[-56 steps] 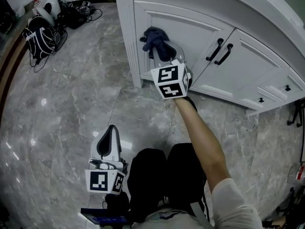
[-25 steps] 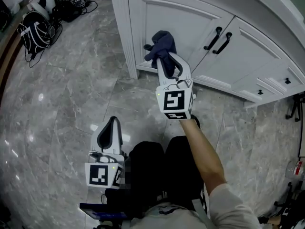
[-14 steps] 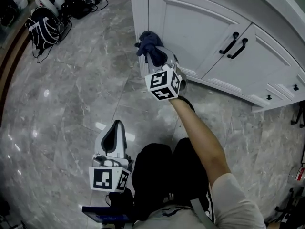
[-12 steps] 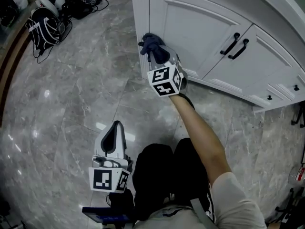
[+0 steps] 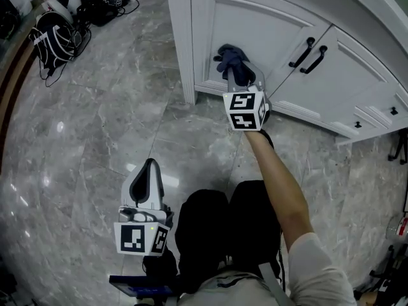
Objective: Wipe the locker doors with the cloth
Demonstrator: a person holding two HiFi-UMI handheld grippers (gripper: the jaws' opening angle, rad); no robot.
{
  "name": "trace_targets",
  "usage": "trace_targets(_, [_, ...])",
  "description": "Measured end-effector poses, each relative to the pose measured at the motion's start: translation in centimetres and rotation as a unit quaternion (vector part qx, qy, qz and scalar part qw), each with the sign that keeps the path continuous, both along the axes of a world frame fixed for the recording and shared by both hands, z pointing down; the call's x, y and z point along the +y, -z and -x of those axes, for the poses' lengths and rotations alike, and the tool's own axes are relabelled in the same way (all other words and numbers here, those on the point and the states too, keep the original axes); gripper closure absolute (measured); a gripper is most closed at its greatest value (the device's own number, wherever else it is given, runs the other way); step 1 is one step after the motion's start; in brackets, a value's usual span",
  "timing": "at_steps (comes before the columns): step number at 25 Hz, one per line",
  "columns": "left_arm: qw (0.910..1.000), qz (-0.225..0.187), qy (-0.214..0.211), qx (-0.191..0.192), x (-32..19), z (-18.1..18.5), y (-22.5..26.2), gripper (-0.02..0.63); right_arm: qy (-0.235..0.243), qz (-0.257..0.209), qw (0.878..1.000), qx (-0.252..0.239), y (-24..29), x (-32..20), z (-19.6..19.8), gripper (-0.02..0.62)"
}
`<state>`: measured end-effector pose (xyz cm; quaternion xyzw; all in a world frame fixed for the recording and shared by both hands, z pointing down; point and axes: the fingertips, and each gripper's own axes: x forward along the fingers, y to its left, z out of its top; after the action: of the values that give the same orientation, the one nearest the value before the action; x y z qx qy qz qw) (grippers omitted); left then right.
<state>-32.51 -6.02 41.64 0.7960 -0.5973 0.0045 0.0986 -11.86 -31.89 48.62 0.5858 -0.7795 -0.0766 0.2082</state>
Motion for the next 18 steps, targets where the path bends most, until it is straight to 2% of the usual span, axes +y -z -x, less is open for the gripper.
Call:
trace_targets(12, [0.9999,-0.002,-0.012,-0.003,-0.1,-1.4,0.3,0.604,-0.084,-0.009,0.996,-0.005,-0.4,2.5,-10.0,0.503])
trace_targets(15, [0.9999,-0.003,-0.014,-0.003,-0.3,-1.8,0.3,0.604,-0.097,-0.015,0.995,0.004,-0.8,3.1,-11.1,0.505])
trace_targets(18, [0.9998,-0.003,-0.017,-0.002,-0.4,-2.0,0.1,0.604,-0.072,-0.031,0.997,0.013,-0.8,4.2,-9.7,0.505])
